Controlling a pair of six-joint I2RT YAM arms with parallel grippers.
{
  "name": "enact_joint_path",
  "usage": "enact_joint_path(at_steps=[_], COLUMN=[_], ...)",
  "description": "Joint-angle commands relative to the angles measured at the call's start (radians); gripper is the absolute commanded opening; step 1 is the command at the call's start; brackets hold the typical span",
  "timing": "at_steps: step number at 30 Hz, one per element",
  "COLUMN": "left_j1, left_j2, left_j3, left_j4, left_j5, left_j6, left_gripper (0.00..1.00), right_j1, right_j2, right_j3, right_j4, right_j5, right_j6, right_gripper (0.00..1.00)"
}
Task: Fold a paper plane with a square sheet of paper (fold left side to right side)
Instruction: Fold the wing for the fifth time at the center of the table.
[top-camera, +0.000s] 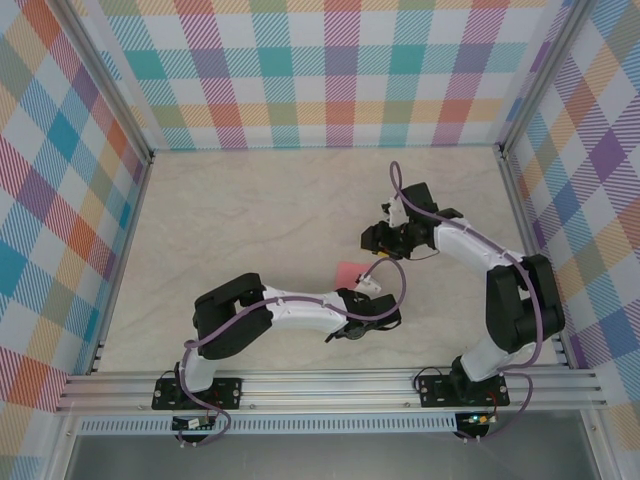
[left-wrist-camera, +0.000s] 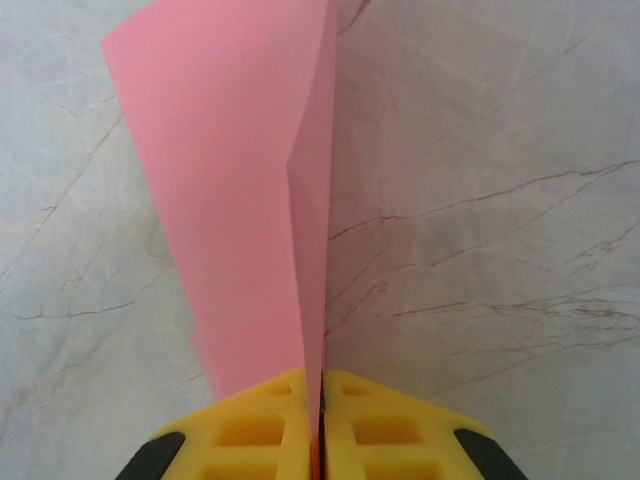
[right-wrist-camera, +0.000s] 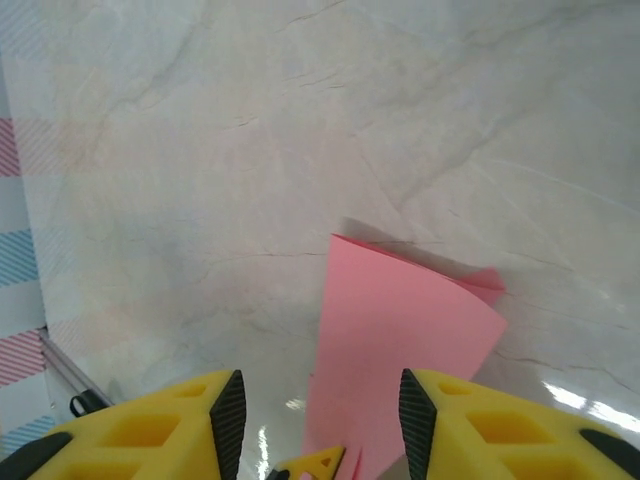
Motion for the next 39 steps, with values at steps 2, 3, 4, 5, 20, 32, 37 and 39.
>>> enact_joint_path(at_steps=[2, 3, 4, 5, 20, 32, 37, 39], left_j1=[0.028, 0.033, 0.038, 0.044, 0.193, 0.354, 0.384, 0.390], left_j2=[0.001, -0.007, -0.013, -0.019, -0.152, -0.237, -0.237, -0.235], left_j3=[0.009, -0.001, -0.009, -0.018, -0.150, -0.308, -0.394, -0.413], left_j4=[0.011, 0.027, 0.043, 0.059, 0.279, 0.579, 0.721, 0.756], left_j5=[0.048, 0.065, 0.079, 0.098, 0.425, 0.717, 0.792, 0.807], left_j6=[-0.038, -0.041, -0.043, -0.047, -0.095, -0.206, -0.267, -0.279], left_gripper=[0.07, 0.07, 0.06, 0.06, 0.00, 0.00, 0.00, 0.00], right_j1=[-0.035, -0.046, -0.055, -0.071, -0.141, -0.061, -0.012, -0.001], right_j2=[-0.085, -0.102, -0.114, -0.133, -0.260, -0.126, -0.081, -0.066], right_j3=[-0.028, -0.036, -0.043, -0.051, -0.229, -0.381, -0.371, -0.363], right_j4=[-0.072, -0.080, -0.088, -0.096, -0.053, 0.290, 0.365, 0.382], right_j5=[0.063, 0.063, 0.065, 0.068, -0.021, -0.193, -0.140, -0.120], right_j6=[-0.035, -0.037, -0.041, -0.044, -0.057, 0.080, 0.123, 0.130], right_gripper=[0.50, 0.51, 0.51, 0.52, 0.56, 0.58, 0.59, 0.59])
